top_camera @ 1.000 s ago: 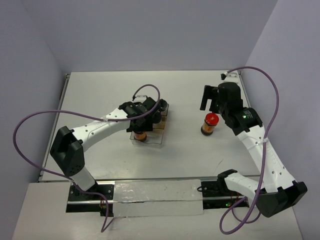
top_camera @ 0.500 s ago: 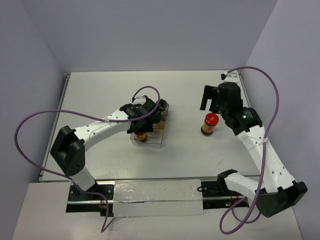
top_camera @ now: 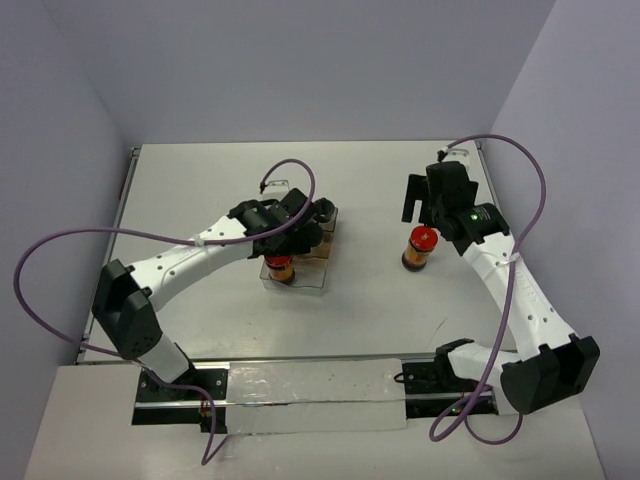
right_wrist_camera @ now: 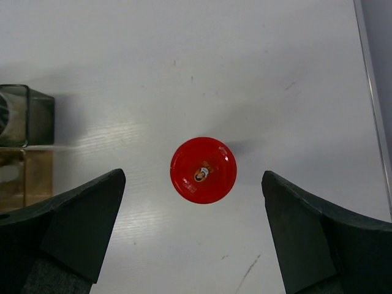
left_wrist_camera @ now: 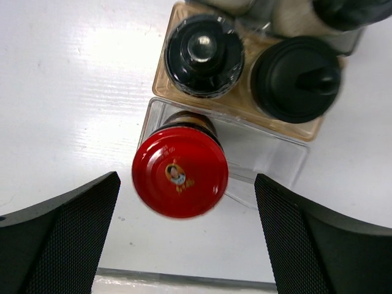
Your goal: Organize the condiment bottles
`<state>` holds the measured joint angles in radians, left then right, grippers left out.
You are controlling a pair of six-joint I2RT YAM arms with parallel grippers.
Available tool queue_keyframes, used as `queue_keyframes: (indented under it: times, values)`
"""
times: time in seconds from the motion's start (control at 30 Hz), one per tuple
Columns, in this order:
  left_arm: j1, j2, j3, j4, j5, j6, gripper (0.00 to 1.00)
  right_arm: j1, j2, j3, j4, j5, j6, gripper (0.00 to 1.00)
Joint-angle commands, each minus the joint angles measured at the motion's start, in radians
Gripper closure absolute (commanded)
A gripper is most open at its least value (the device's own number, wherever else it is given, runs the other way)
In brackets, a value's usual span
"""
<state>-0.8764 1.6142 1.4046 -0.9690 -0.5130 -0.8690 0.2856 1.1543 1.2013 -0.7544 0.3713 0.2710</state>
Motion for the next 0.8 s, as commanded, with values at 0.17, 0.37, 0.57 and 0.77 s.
queue_keyframes:
  times: [0.17,0.37,0.57,0.77]
  values:
    - [-0.004,-0.173,0.186,-0.089,-0.066,0.044,0.00,-0.060,0.034,-0.073,0.007,-0.013,-0.001,0.00]
    - [0.038,-0.219,0.222,-0.069,-0.108,0.092,0.00,-0.069,0.096,-0.119,0.055,-0.046,-0.001,0.00]
    - [0.174,-0.264,0.125,0.028,-0.007,0.116,0.00,-0.072,0.120,-0.169,0.087,-0.057,-0.001,0.00]
    - [0.229,-0.276,0.102,0.029,-0.001,0.137,0.00,-0.095,0.155,-0.192,0.107,-0.095,-0.001,0.00]
